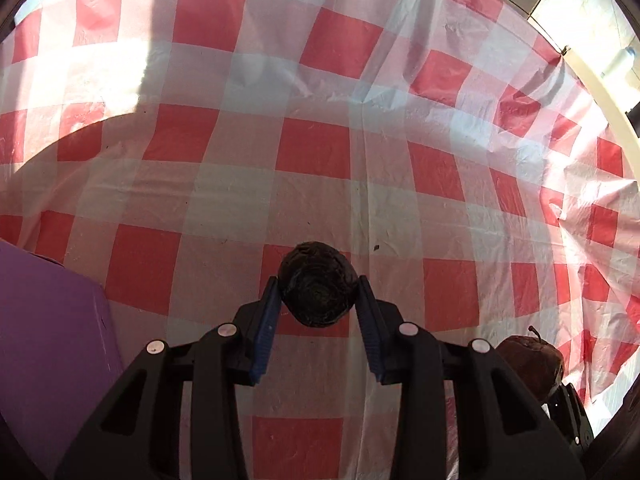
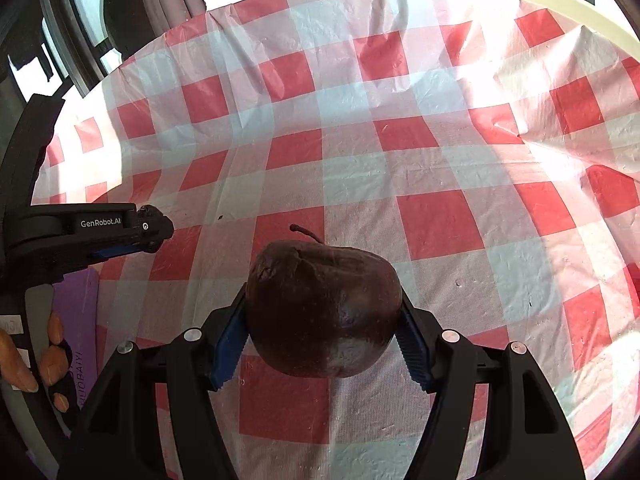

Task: Organize fruits
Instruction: 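Close the left tool on the last dark plum, then lower the red apple and plum into the white box and open both tools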

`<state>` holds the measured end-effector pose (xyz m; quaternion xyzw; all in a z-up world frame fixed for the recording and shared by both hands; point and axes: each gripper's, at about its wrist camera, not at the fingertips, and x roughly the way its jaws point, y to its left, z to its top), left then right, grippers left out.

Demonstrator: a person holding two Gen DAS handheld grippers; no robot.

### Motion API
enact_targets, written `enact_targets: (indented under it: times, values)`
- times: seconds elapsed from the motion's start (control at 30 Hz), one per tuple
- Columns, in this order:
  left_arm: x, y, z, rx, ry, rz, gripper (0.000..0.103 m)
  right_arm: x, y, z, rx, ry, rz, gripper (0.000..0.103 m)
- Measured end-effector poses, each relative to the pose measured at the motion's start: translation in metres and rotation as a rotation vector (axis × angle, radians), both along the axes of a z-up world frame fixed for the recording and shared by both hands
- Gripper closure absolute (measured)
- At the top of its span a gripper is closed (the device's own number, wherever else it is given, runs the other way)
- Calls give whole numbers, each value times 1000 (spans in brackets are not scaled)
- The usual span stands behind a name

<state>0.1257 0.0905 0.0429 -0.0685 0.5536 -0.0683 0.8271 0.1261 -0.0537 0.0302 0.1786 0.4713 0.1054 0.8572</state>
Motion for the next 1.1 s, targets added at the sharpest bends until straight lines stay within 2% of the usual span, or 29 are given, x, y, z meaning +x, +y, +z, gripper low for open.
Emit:
enact_targets:
  times: [0.17,0.27,0.4,0.57,0.83,0.97,1.1]
  values:
    - [-43,-39,6,-23,12,-116,65,-34,-26,2,-7,49,-69,38]
    - [-61,-49,13,-33,-2,-160,65,-55,-38,10,-21,51,-89,38]
    - [-76,-50,35,-39,-56,-192,65,-78,-42,28,-32,31,-94,38]
    - [-96,-27,69,-59,-123,-182,65,-94,-30,53,-24,-12,-84,38]
    - [-128,34,111,-71,-240,-110,65,-107,23,110,-22,-151,76,38]
    - [-143,79,122,-61,-283,-33,65,-114,62,133,-28,-214,212,38]
    - [-157,127,120,-37,-293,59,65,-123,104,151,-54,-280,373,38]
